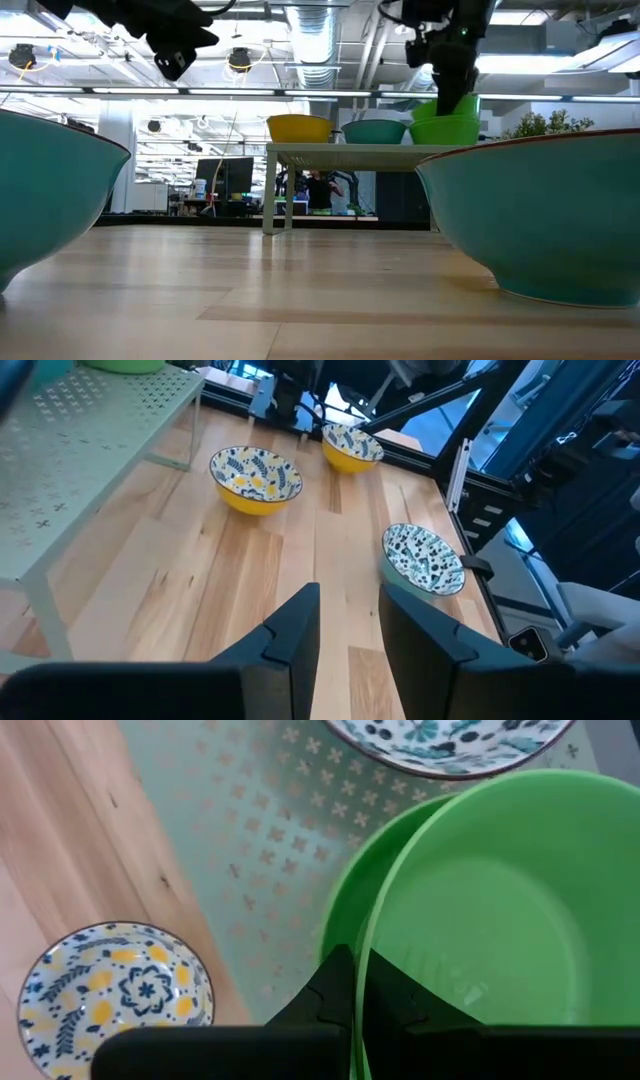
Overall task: Pick & Place Mini bowls
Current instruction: Stack the right green bowl on top of the other green bowl on the shelf, then stack the green bowl on top of the other green bowls on the shelf, then stack the top yellow patterned bowl on top of the other yellow patterned bowl on the shelf
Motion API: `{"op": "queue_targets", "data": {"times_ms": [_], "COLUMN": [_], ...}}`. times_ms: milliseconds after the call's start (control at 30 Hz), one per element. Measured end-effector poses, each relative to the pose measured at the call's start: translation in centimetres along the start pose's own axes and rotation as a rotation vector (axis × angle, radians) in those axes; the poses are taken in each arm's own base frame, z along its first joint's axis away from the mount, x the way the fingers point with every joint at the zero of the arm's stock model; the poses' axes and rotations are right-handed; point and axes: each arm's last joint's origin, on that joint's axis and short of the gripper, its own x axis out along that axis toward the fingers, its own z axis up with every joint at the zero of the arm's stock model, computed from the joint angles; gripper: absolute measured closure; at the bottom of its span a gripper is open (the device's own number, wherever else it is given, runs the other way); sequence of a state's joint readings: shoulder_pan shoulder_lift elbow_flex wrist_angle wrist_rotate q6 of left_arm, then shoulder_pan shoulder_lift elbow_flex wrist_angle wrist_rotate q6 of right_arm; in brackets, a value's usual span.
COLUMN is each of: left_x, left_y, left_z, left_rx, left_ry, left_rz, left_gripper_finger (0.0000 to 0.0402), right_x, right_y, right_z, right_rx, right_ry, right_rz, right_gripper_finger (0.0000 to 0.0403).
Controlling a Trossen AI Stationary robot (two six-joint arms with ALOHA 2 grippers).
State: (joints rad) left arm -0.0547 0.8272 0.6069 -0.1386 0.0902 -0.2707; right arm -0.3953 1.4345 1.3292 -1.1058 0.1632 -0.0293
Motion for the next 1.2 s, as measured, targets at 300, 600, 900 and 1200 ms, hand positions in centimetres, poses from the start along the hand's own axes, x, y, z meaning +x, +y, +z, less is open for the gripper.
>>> {"op": "queue_targets", "data": {"times_ms": [300, 600, 900, 1200], "left_x": [0.0, 0.0, 0.0, 0.0], "left_y": [-0.1, -0.1, 0.0, -0.1], "left_z": [0.2, 0.3, 0.4, 0.4], "left_rx": [-0.038, -0.057, -0.056, -0.056], "left_ry": [-0.021, -0.027, -0.039, -0.045], "left_rz": [-0.006, -0.008, 0.008, 0.006], "left_gripper_finger": [0.0296, 0.0296, 0.0296, 0.0296], "right_x": [0.0, 0.1, -1.4, -4.2], "right_y": [-0.2, -0.8, -0.2, 0.4], "right_z": [0.5, 0.3, 1.1, 1.7], "right_rx": [-0.070, -0.058, -0.095, -0.089], "right_ry": [-0.057, -0.037, -0.093, -0.128], "right_rz": [-0.001, -0.008, -0.001, 0.014], "right_gripper_finger": [0.0382, 0.0333, 0.0318, 0.0318]}}
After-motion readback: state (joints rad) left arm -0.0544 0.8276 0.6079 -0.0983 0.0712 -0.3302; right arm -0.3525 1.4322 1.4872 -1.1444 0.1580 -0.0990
